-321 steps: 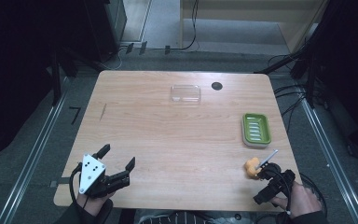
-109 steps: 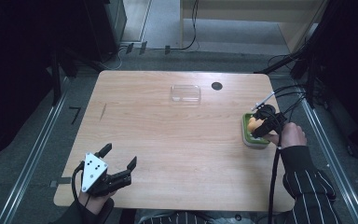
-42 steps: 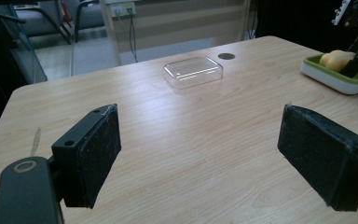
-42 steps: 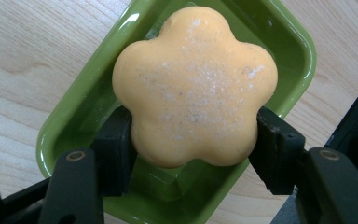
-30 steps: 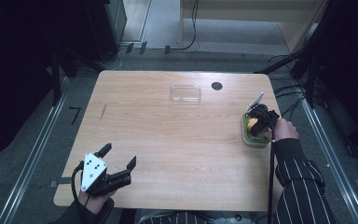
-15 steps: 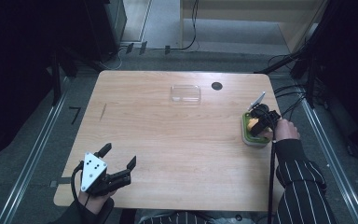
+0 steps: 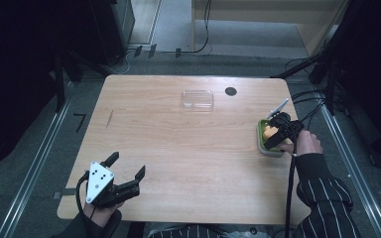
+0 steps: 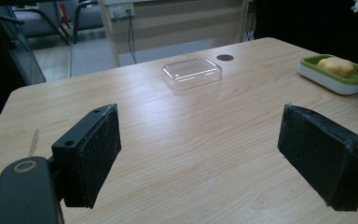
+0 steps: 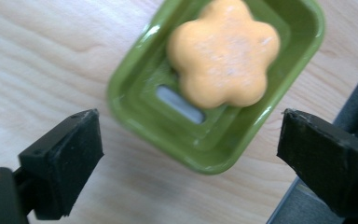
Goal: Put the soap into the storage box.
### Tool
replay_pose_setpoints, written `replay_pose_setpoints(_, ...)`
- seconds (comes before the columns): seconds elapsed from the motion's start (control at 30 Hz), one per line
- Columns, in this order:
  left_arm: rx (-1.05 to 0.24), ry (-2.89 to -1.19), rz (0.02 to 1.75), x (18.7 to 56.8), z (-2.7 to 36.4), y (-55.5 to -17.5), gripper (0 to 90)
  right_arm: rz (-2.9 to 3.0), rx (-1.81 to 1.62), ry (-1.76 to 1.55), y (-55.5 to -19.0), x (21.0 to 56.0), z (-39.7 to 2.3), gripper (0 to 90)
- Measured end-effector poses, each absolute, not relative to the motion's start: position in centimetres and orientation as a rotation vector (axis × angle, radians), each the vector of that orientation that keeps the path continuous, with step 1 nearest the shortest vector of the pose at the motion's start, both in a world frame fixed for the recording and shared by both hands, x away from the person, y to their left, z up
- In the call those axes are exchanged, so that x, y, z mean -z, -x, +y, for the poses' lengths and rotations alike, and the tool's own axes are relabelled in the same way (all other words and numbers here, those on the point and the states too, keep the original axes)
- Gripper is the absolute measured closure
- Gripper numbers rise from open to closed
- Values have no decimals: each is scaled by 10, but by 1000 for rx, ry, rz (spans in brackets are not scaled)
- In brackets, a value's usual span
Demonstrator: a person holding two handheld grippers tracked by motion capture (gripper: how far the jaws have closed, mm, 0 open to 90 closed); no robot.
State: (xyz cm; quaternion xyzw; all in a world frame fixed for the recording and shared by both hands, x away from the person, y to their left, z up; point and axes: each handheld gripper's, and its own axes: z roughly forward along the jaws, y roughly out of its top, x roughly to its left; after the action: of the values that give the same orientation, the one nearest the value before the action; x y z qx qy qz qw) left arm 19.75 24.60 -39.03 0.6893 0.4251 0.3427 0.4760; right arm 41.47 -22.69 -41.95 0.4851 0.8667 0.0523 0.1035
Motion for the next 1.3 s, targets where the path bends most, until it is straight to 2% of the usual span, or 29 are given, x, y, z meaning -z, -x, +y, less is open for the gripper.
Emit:
replay_pose_setpoints(0.13,-838,-1686,1039,390,246,-198,137,2572,-170,-1422,-406,416,-222,26)
replay_pose_setpoints(0.67,-837,-1684,1041,390,247,-197,137,2622,-213,-1324,-369,411,-202,14)
replay_pose_setpoints(1.3,-837,-1684,1043,390,246,-197,137,2689,-205,-1204,-319,428,-184,13)
